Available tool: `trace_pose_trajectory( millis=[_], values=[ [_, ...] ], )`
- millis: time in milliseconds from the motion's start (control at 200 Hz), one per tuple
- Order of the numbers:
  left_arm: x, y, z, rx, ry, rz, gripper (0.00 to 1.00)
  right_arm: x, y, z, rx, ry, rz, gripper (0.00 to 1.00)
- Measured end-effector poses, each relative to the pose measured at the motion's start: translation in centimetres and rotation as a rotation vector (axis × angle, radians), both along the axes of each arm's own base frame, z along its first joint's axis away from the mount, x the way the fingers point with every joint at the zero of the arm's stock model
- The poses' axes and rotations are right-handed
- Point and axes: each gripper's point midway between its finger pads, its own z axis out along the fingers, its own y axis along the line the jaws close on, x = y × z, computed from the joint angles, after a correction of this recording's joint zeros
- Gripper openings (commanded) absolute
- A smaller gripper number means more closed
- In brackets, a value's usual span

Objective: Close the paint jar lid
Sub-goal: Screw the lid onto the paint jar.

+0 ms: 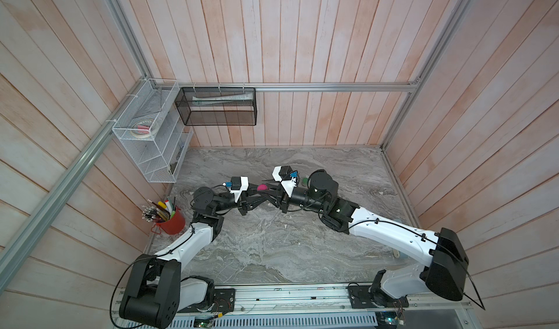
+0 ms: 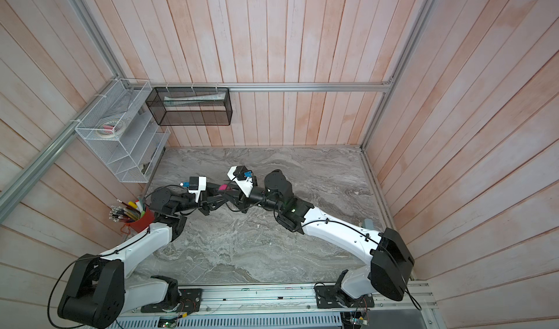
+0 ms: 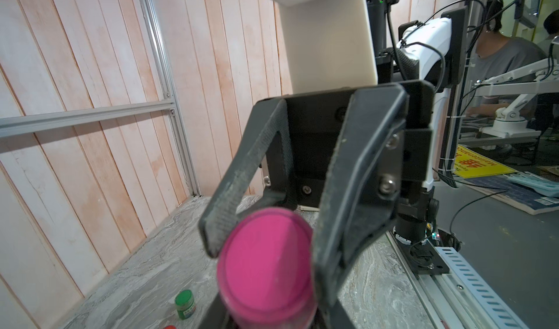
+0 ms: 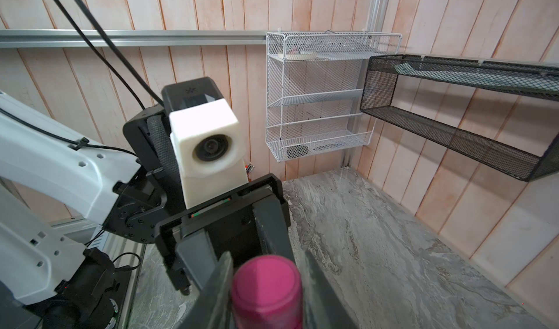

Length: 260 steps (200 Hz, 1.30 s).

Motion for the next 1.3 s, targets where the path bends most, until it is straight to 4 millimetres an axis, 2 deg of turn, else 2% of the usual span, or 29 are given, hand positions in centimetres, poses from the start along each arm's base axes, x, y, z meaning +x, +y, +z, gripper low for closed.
trace_pose_trajectory(
  millis=[225,330,645,790,885,1090,1190,1300],
  values=[
    [-0.2,-0.3,-0.3,0.009,0.005,-0.015,0.33,-0.2,-0.5,-0.2,-0.003,-0.015,-0.021,0.4],
    [-0.1,-0.2,0.0,0.006,-0.009,-0.009,0.33,-0.1,-0.9,-1.3,-0.028,-0.009,-0.034,0.46],
    [0.3,-0.1,-0.2,0.014,-0.03,0.008,0.33,0.4,-1.7,-1.4,-0.044,-0.005,-0.056,0.65],
    [1.5,-0.2,0.0,0.032,-0.069,0.06,0.33,0.0,-2.4,-4.0,-0.116,0.036,-0.055,0.71],
    [2.8,-0.7,-0.8,0.077,-0.073,0.113,0.33,-0.6,-3.2,-4.6,-0.144,0.051,-0.054,0.72],
    [4.6,-2.0,-4.4,0.206,-0.055,0.215,0.33,-1.5,-5.1,-2.3,-0.134,0.011,-0.065,0.72],
    [5.6,-1.7,-5.5,0.249,-0.045,0.275,0.33,-0.9,-6.1,-1.9,-0.135,0.01,-0.101,0.72],
    [6.2,-1.5,-6.2,0.284,-0.061,0.32,0.33,1.0,-7.7,-2.0,-0.14,0.032,-0.18,0.72]
  ],
)
